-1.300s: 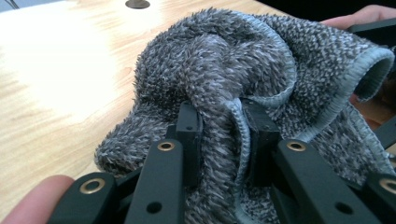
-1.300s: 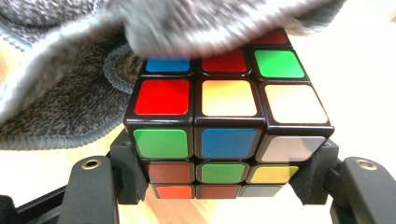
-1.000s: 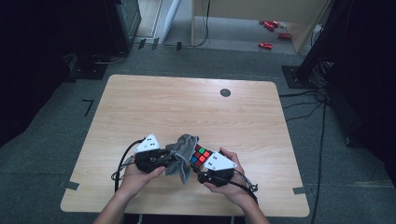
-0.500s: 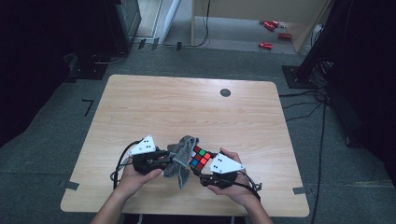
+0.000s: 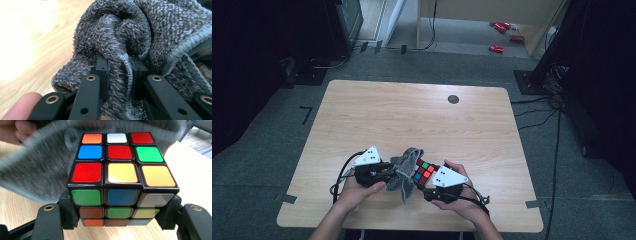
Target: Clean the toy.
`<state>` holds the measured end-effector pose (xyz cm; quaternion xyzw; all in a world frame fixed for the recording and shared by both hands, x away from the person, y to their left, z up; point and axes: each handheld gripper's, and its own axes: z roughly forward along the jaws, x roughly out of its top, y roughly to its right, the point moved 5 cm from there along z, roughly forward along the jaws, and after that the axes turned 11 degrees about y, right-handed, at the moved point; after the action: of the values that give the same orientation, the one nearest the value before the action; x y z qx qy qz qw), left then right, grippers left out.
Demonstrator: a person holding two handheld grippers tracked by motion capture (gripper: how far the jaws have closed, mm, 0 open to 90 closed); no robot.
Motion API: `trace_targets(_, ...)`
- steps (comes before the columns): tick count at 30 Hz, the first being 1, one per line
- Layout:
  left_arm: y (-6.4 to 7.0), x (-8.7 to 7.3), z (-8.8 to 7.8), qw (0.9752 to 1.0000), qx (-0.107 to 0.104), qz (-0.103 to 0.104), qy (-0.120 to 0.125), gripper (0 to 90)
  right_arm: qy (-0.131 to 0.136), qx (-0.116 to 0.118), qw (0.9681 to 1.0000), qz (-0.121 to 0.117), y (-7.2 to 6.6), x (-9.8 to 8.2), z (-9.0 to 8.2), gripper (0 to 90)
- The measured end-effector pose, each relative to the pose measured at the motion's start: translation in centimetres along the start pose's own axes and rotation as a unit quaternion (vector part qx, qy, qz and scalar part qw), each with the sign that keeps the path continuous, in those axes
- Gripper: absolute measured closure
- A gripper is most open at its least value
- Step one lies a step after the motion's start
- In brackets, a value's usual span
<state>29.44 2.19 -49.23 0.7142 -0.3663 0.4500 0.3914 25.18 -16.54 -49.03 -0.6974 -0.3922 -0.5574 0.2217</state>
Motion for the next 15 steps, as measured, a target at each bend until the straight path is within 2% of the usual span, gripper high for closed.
trace_targets(1, -0.1, -0.9, 0.6, 0.9992, 0.019, 0.014, -0.032, 75.4, 0.003, 0.000, 1.0000, 0.001, 0.0, 0.2, -0.1, 34.4)
trace_targets(2, -0.1, -1.1, 0.8, 0.9988, 0.023, 0.020, -0.039, 75.4, 0.004, -0.002, 1.0000, 0.003, 0.0, 0.3, -0.2, 34.4)
trace_targets(4, 0.1, -1.1, 0.9, 0.9988, 0.024, 0.021, -0.037, 75.6, 0.006, -0.001, 1.0000, 0.002, 0.0, 0.4, -0.2, 34.3)
trace_targets(5, 0.3, -0.6, 0.7, 0.9990, 0.027, 0.026, -0.023, 75.6, 0.007, 0.000, 1.0000, 0.005, 0.1, 0.3, -0.3, 34.3)
trace_targets(8, 0.6, 0.7, -0.2, 0.9997, 0.006, 0.008, 0.023, 75.5, -0.002, -0.002, 0.9999, 0.013, 0.4, -0.2, -0.1, 34.4)
trace_targets(9, 0.7, 0.9, -0.3, 0.9996, 0.007, 0.009, 0.027, 75.5, -0.006, -0.005, 0.9999, 0.014, 0.5, -0.3, -0.1, 34.3)
trace_targets(11, 0.6, 0.7, -0.1, 0.9996, 0.013, 0.015, 0.020, 75.5, -0.009, -0.009, 0.9998, 0.014, 0.5, -0.4, 0.1, 34.3)
trace_targets(12, 0.5, 0.4, 0.1, 0.9997, 0.016, 0.017, 0.011, 75.6, -0.009, -0.010, 0.9998, 0.012, 0.4, -0.3, 0.1, 34.4)
trace_targets(14, 0.3, -0.6, 0.7, 0.9985, 0.038, 0.031, -0.024, 75.7, -0.004, -0.010, 0.9999, 0.007, 0.3, 0.0, 0.0, 34.3)
trace_targets(15, 0.3, -0.6, 0.7, 0.9985, 0.038, 0.031, -0.024, 75.7, 0.000, -0.009, 0.9999, 0.009, 0.3, 0.2, -0.1, 34.3)
